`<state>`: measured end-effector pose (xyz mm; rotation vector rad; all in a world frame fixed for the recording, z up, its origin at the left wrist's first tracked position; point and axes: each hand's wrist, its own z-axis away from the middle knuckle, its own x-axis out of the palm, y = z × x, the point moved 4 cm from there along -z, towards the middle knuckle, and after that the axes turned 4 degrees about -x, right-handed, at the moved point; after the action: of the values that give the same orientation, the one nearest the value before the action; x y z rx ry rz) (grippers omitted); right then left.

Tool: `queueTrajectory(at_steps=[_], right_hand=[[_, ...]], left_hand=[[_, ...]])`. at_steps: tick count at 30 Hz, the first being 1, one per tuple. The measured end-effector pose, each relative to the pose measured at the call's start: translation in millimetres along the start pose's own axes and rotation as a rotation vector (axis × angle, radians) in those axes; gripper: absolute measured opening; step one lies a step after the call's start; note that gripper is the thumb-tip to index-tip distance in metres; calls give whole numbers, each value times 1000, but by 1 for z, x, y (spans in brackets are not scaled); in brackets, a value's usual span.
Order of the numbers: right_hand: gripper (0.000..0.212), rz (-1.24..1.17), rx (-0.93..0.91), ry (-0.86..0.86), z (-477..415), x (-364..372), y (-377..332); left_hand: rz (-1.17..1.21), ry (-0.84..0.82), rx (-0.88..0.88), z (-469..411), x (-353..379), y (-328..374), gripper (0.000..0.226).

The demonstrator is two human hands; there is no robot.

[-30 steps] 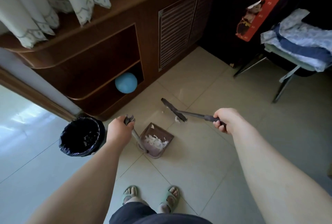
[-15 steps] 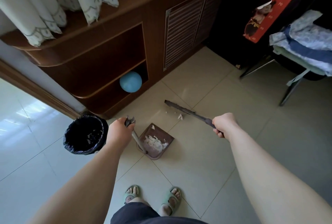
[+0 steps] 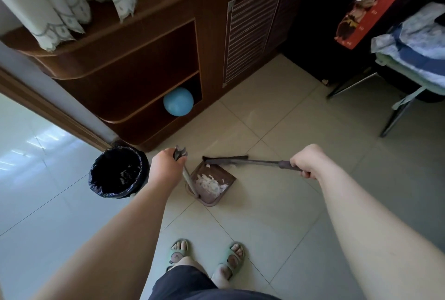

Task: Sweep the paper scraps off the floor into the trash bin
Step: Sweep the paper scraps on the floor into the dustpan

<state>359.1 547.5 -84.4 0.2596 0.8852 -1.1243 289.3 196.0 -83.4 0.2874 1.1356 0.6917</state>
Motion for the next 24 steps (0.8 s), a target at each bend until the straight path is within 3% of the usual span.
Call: queueTrajectory(at_steps=[12,19,24], right_hand=[[9,-163,29,54,17,-11,14],[11,-160,69,-105,26,39,19],[7,-159,41,-186,40,21,16]], left_hand=[[12,-16,2,10,6,-2,20],[-19,-14,13,16,11,0,22],[-24,0,34,18,10,-5,19]])
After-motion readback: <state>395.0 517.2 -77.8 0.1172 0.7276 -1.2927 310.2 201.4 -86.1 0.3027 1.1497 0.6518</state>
